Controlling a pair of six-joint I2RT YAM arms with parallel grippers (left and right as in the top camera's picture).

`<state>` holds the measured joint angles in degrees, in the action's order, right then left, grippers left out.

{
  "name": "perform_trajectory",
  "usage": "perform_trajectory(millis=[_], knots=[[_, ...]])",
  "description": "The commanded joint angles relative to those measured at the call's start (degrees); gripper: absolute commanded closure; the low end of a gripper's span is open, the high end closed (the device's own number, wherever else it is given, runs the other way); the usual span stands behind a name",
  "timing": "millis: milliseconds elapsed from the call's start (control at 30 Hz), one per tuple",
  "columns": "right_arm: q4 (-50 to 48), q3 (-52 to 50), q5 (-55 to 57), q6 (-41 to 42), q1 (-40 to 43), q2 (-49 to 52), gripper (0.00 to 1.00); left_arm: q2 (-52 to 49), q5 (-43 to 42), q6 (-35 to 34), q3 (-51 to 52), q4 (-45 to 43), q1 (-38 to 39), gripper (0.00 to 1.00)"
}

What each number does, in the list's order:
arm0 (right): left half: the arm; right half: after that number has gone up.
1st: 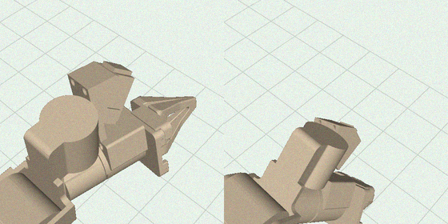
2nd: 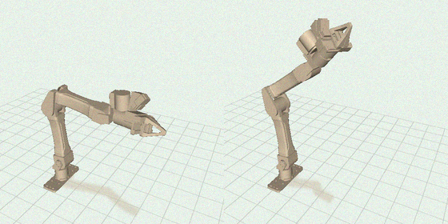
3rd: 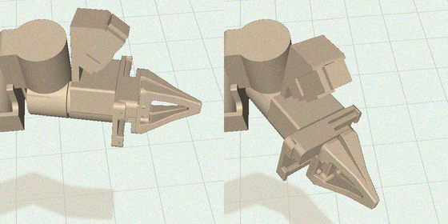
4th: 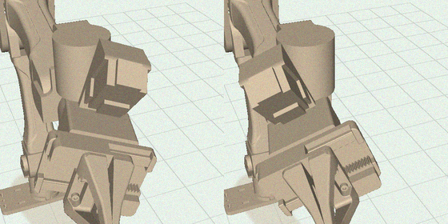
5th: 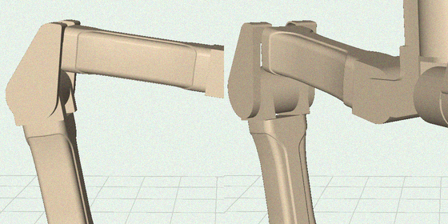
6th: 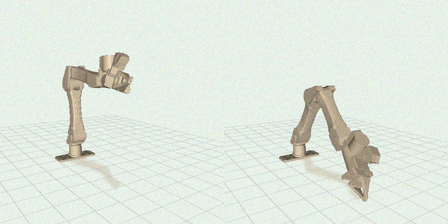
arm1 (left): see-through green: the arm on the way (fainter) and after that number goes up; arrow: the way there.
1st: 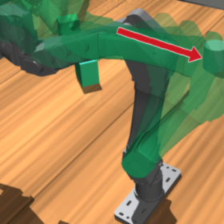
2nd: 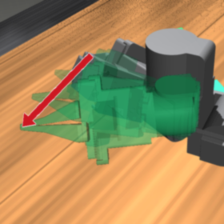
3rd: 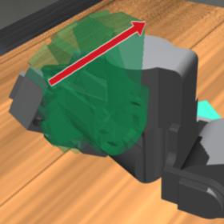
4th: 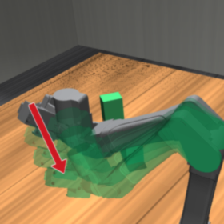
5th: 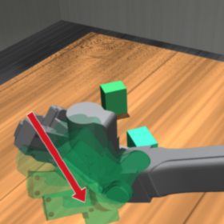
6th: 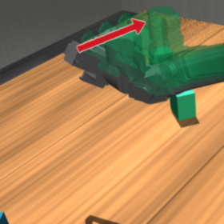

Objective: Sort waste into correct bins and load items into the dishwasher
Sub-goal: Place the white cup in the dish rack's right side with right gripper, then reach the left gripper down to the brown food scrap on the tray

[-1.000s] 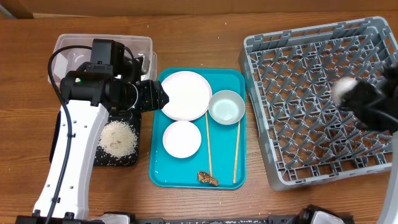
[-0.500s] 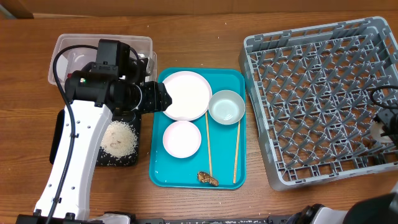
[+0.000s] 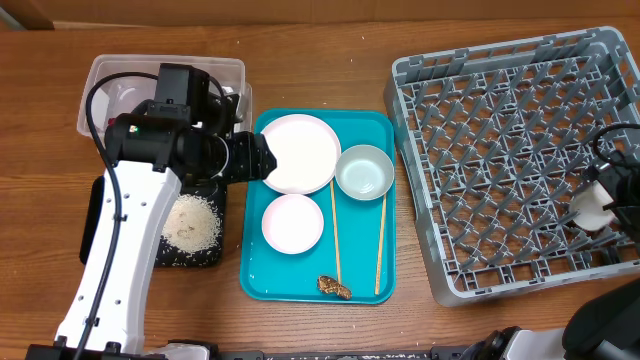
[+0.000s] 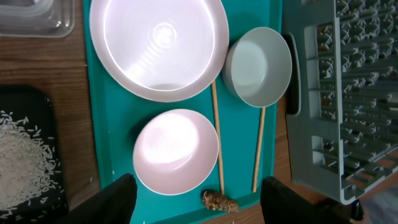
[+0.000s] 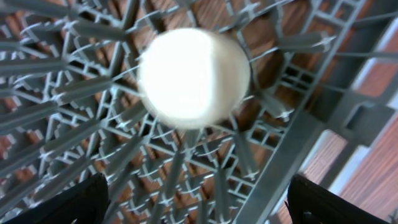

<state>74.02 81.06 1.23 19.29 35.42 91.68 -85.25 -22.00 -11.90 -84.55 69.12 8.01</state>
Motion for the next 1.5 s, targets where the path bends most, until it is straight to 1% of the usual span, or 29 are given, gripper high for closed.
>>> perform_trajectory(millis=[0, 67, 200, 267, 333, 367, 433, 533, 633, 733, 833, 1000, 1133, 1200, 1300, 1467], knots=[[0.94, 1.77, -5.38, -0.81, -0.39, -1.11, 0.07, -0.22, 0.2, 3.78, -0.76, 0.5, 2.34, 0.34], [1.27, 1.97, -8.22, -2.49, -0.85, -2.14, 0.08, -0.24, 0.72, 5.09, -0.68, 0.76, 4.02, 0.34], [1.36, 1.95, -14.38, -6.36, -3.65, -6.14, 0.08, -0.24, 9.11, 5.75, -0.33, 2.73, 9.62, 0.34], [1.53, 1.95, -16.39, -8.79, -6.54, -8.52, 0.08, -0.24, 12.59, 5.77, 0.55, 3.76, 13.38, 0.33], [1.81, 1.95, -16.55, -9.51, -8.96, -9.94, 0.07, -0.24, 13.64, 5.77, 1.62, 4.07, 15.98, 0.31], [2.08, 1.95, -16.55, -10.45, -11.41, -10.88, 0.06, -0.26, 13.57, 5.35, 3.37, 4.07, 19.06, 0.3], [2.45, 1.95, -16.44, -10.8, -13.97, -11.28, 0.05, -0.37, 13.46, 1.95, 5.49, 4.04, 21.99, 0.3], [2.64, 1.73, -16.33, -10.84, -16.57, -11.26, 0.05, -0.83, 13.38, -5.77, 9.35, 3.87, 25.83, 0.27], [2.69, 1.62, -16.33, -10.82, -17.42, -11.26, 0.04, -1.27, 12.41, -12.83, 13.88, 2.64, 29.38, 0.23], [2.89, 1.62, -16.35, -10.8, -17.42, -11.26, 0.04, -1.38, 10.84, -15.58, 18.56, -0.33, 32.2, 0.21], [3.13, 1.62, -16.35, -10.8, -17.42, -11.26, 0.04, -1.38, 9.49, -16.0, 23.26, -4.94, 34.86, 0.2], [3.3, 1.62, -16.35, -10.8, -17.42, -11.26, 0.04, -1.4, 9.92, -15.39, 28.85, -12.22, 37.64, 0.2], [3.87, 1.62, -16.35, -10.8, -17.42, -11.26, 0.04, -1.68, 9.92, -18.16, 32.04, -15.28, 37.83, 0.2], [3.89, 1.62, -16.35, -10.8, -17.42, -11.26, 0.04, -1.73, 9.94, -18.14, 33.55, -16.87, 37.83, 0.2], [3.89, 1.62, -16.35, -10.8, -17.42, -11.26, 0.04, -1.75, 10.14, -17.77, 34.73, -19.21, 37.83, 0.19], [3.91, 1.62, -16.37, -10.8, -17.42, -11.26, 0.04, -1.75, 10.14, -14.51, 35.47, -22.14, 37.99, 0.18]])
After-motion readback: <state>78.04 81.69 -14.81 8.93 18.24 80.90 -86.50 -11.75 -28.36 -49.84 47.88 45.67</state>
